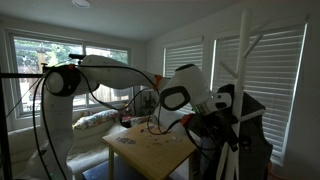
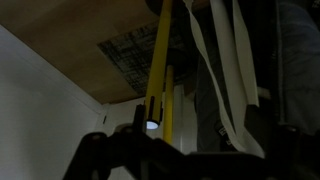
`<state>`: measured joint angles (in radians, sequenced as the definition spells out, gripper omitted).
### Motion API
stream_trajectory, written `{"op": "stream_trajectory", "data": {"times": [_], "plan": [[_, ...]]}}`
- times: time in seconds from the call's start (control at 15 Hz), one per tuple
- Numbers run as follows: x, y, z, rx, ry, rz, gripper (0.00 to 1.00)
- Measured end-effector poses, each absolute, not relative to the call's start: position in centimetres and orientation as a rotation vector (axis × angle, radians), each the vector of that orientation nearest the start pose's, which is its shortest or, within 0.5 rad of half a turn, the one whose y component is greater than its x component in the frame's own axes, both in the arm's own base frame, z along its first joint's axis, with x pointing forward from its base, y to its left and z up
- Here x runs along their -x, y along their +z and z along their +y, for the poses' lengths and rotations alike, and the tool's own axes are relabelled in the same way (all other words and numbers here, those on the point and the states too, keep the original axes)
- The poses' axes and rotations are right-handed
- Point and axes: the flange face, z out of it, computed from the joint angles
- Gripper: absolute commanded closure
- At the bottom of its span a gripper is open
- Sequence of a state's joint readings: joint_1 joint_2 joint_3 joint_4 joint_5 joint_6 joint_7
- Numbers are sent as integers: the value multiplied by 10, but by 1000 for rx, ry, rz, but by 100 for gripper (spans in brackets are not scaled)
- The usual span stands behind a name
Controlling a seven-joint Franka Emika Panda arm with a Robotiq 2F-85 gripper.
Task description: Move the tote bag to two different stocks on the coat hanger
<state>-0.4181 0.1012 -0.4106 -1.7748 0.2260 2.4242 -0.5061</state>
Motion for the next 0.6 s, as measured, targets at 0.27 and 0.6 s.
{"op": "stream_trajectory", "data": {"times": [0.27, 0.6], "plan": [[-443, 548, -481, 3124, -871, 838, 0], [-472, 518, -468, 3082, -807, 886, 0]]}}
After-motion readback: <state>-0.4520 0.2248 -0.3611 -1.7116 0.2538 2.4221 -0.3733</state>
